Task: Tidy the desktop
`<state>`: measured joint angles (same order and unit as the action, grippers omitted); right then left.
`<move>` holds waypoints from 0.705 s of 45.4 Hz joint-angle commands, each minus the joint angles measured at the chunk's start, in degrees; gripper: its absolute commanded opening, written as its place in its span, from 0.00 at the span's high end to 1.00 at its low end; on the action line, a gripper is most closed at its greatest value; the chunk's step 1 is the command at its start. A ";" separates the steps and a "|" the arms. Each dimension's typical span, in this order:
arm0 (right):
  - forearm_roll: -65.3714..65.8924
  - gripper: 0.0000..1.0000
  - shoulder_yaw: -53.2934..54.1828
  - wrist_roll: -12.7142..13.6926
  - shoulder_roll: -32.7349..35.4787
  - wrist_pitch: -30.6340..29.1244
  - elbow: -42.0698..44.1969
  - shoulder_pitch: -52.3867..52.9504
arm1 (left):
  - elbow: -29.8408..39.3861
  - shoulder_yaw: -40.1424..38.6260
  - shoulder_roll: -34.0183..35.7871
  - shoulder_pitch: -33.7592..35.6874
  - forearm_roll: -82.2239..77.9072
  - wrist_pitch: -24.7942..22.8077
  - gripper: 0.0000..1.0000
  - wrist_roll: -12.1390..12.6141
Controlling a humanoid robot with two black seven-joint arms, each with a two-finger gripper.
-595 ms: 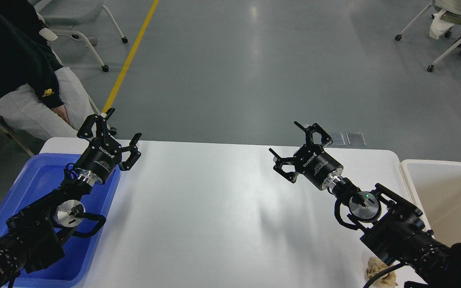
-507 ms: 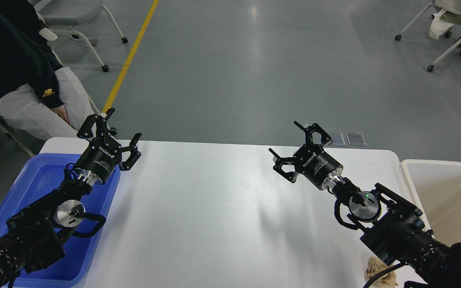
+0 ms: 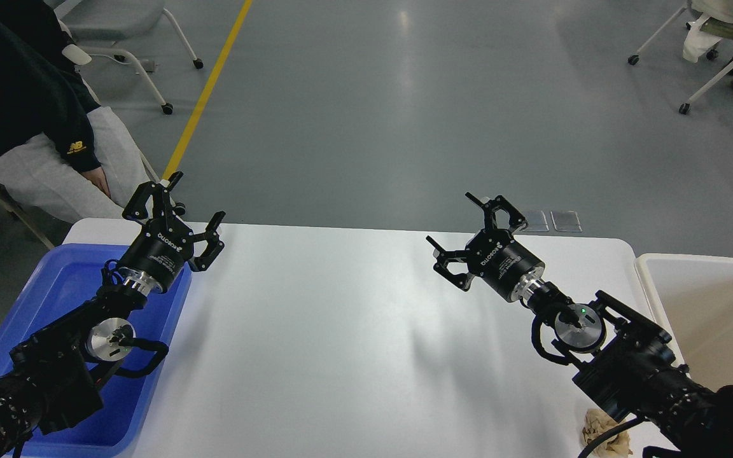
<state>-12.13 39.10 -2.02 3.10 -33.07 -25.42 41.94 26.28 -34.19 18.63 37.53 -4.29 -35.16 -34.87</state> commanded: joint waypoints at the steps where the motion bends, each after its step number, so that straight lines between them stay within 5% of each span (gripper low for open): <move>1: 0.09 0.00 -0.07 0.00 1.20 0.03 -0.07 0.34 | 0.00 0.00 0.00 0.00 0.07 0.00 0.00 -0.03; 20: 4.39 0.00 -0.25 0.09 8.84 0.29 -5.07 0.60 | 0.00 0.00 0.00 0.00 -0.02 0.00 0.00 -0.03; 32: 8.96 0.00 -0.77 0.35 22.99 5.38 -22.11 0.07 | 0.00 0.00 0.00 0.00 0.07 0.00 0.00 0.06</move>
<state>-6.81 38.76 -1.81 15.35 -31.46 -34.92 42.61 26.27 -34.19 18.63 37.53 -4.29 -35.16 -34.90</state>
